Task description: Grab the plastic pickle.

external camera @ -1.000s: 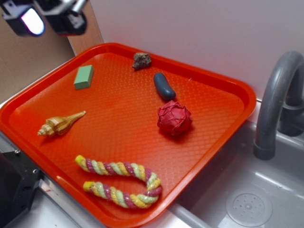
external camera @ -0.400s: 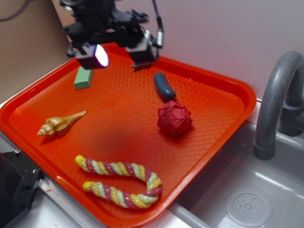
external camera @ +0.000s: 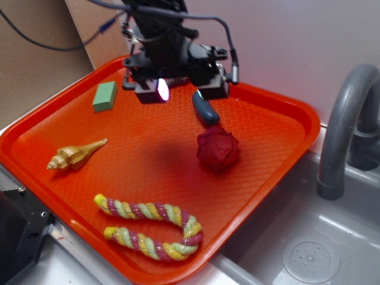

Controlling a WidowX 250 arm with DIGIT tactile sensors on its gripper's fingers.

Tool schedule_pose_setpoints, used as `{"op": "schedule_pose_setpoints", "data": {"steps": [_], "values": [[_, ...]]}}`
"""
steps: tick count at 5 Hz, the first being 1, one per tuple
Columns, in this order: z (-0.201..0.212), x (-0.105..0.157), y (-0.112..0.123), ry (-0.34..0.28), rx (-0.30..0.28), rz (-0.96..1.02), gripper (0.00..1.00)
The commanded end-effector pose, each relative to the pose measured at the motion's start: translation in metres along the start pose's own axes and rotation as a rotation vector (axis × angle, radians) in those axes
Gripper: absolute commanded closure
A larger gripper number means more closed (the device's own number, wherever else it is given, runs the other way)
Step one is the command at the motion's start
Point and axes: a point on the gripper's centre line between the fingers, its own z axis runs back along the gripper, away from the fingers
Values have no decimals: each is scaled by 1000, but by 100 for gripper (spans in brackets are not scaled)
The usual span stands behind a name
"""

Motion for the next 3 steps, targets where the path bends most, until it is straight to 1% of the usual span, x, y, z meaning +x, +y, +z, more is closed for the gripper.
{"op": "schedule_pose_setpoints", "data": {"steps": [1,2,3], "values": [[-27,40,0,-65,-5,70,0],[-47,47,-2,-52,1,76,0],[-63,44,5,-31,28,75,100]]}}
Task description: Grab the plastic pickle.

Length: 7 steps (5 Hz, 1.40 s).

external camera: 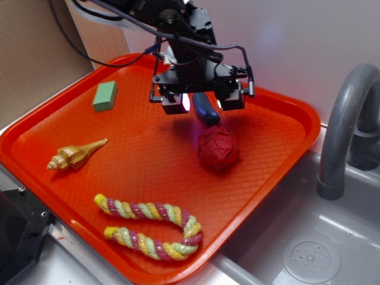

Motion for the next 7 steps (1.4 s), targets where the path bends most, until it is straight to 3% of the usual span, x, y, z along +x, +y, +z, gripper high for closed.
{"op": "schedule_pose_setpoints", "data": {"steps": [1,2,4,5,7], "values": [[-5,12,15,-15,-13,-38,100],[8,9,19,-17,-24,-156,100],[84,12,31,134,-20,-546,100],[136,17,46,144,-60,-657,100],[206,34,51,113,-119,-670,100]]}}
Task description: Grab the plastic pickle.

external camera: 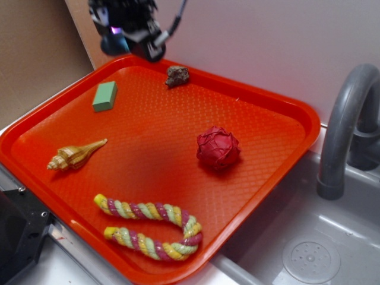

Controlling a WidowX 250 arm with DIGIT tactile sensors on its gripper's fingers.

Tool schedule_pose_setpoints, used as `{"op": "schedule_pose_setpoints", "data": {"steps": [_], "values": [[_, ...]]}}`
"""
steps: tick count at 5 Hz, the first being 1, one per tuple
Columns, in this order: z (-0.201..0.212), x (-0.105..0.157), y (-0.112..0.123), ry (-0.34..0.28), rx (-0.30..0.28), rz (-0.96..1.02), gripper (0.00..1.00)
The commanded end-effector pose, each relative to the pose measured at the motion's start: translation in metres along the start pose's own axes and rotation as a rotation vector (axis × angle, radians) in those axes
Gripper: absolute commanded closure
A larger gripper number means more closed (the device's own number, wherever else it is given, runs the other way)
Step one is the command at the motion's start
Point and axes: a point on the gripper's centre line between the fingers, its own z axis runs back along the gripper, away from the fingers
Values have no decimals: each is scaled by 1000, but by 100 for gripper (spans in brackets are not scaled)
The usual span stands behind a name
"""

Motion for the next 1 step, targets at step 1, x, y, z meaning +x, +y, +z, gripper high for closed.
{"op": "schedule_pose_setpoints", "data": {"steps": [1], "values": [[61,15,18,-91,36,15,100]]}}
